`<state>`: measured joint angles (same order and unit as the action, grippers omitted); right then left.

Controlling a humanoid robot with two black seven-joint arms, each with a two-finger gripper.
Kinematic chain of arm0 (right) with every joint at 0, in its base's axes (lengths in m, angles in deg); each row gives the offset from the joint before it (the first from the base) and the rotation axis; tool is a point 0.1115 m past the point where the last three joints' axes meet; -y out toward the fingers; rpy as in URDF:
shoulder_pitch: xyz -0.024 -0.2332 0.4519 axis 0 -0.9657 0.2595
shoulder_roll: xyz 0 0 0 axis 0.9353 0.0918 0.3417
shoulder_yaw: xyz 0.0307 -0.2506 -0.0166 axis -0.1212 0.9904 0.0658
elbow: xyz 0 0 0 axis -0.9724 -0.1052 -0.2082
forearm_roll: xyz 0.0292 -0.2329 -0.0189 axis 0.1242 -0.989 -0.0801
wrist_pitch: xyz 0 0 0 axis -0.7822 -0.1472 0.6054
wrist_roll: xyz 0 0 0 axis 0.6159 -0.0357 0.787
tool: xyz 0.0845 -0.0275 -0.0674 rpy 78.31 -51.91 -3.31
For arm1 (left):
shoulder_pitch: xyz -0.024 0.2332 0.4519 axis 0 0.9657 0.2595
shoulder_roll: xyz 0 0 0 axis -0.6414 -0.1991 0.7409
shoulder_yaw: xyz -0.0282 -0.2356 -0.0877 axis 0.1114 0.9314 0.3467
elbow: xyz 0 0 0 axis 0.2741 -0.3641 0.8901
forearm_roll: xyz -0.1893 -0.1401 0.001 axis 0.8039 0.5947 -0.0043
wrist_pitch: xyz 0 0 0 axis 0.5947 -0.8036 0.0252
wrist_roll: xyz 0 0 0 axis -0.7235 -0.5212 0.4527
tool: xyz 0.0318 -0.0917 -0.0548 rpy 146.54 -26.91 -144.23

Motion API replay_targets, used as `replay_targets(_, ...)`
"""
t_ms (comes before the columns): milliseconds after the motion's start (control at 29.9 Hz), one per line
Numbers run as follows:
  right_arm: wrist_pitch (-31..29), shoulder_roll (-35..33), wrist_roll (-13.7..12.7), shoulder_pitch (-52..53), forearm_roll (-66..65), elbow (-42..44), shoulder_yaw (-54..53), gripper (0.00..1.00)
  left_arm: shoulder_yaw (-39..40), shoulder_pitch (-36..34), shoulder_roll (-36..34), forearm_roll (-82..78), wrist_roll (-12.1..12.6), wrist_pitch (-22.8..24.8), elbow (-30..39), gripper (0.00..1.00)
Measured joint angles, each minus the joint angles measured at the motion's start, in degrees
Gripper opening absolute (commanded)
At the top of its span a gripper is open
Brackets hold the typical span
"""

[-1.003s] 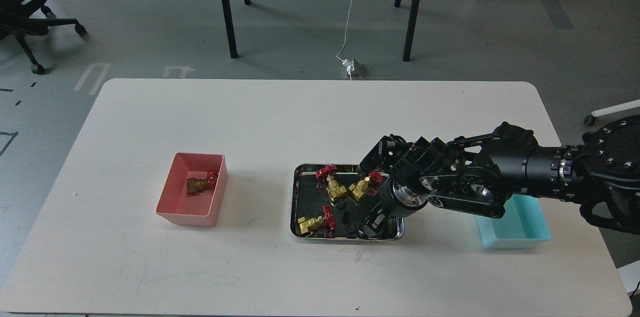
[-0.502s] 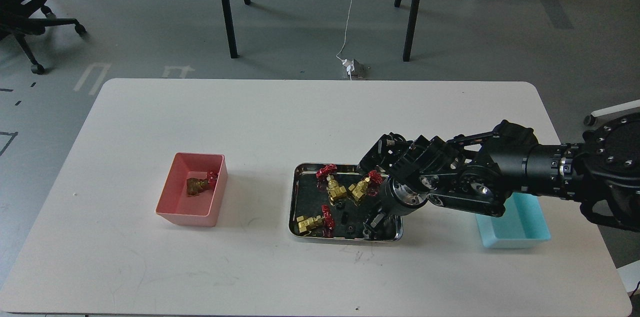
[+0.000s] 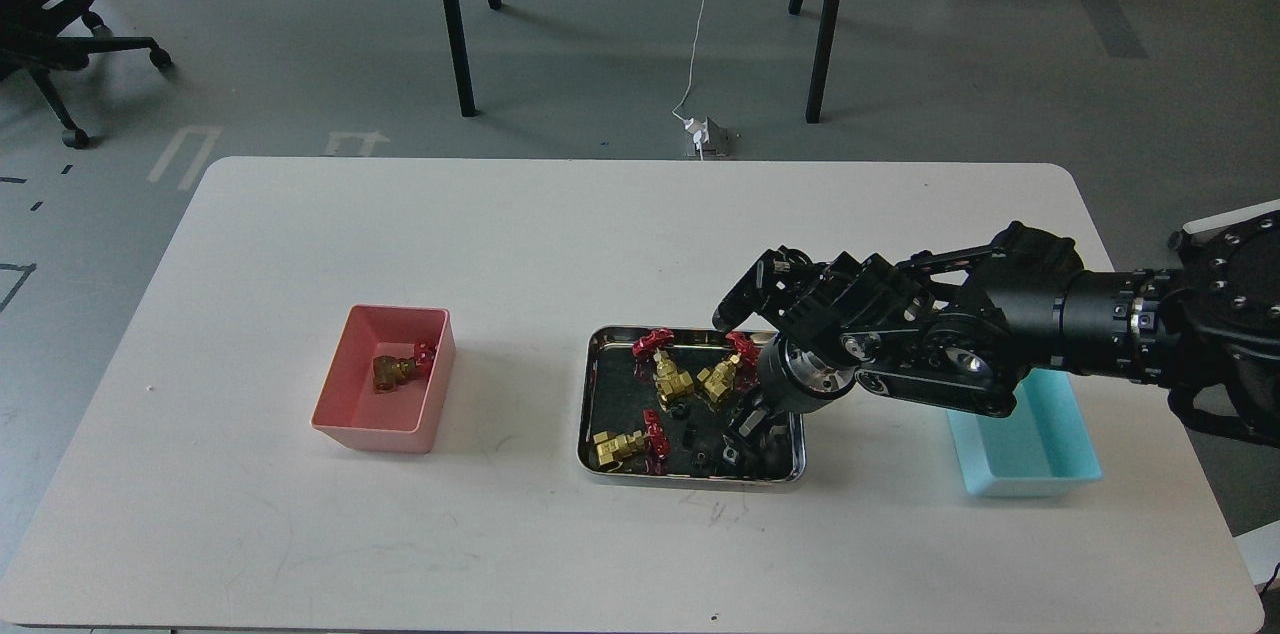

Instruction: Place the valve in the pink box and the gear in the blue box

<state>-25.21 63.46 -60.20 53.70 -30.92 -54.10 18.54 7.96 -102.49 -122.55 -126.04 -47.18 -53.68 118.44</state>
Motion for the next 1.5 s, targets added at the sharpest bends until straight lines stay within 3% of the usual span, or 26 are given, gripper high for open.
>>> replay_targets(234, 0.0, -9.8, -0.2, 2.1, 3.4, -0.2, -13.0, 0.07, -0.1, 0.1, 0.0, 0.0, 0.0, 0.0, 0.0, 0.9)
replay_targets(368, 0.0, -22.8, -0.1, 2.2, 5.9, -2.6, -18.7, 0.07, -0.4, 0.4, 0.2, 0.0, 0.0, 0.0, 0.0, 0.9)
replay_targets(602, 0.0, -46.1, 0.4, -4.6, 6.5, -15.7, -21.5, 0.07, -0.9, 0.8, 0.4, 0.0, -0.4, 0.1, 0.1, 0.91)
replay_targets(736, 0.0, -51.5, 0.4, -11.0, 6.0, -20.7, -21.5, 0.07, -1.0, 0.8, 0.4, 0.0, -0.8, 0.3, 0.1, 0.91)
replay_targets(903, 0.0, -51.9, 0.2, -14.7, 5.4, -21.4, -21.0, 0.09, -1.0, 0.8, 0.3, 0.0, -0.9, 0.3, 0.1, 0.91)
replay_targets(970, 0.0, -50.6, 0.1, -15.8, 4.9, -20.7, -20.8, 0.18, -1.0, 0.8, 0.2, 0.0, -0.9, 0.3, 0.1, 0.91)
replay_targets(1036, 0.0, -48.9, 0.1, -16.9, 4.6, -19.7, -20.8, 0.36, -1.0, 0.8, 0.2, 0.0, -0.9, 0.2, 0.1, 0.91)
replay_targets(1070, 0.0, -47.9, 0.1, -17.3, 4.4, -18.9, -20.8, 0.47, -1.0, 0.8, 0.1, 0.0, -0.9, 0.1, 0.1, 0.91)
replay_targets(1137, 0.0, -46.4, 0.0, -18.2, 4.4, -17.5, -20.8, 0.89, -1.0, 0.8, 0.1, 0.0, -0.9, 0.1, 0.1, 0.91)
replay_targets(1337, 0.0, -43.7, 0.0, -20.9, 5.1, -15.1, -22.5, 0.92, -1.0, 0.8, -0.1, 0.0, -0.6, -0.1, 0.1, 0.92)
replay_targets(1505, 0.0, -43.7, -0.4, -20.8, 12.0, -15.0, -35.3, 0.93, -1.0, 0.4, -0.7, 0.0, -0.5, 0.3, 0.1, 0.92)
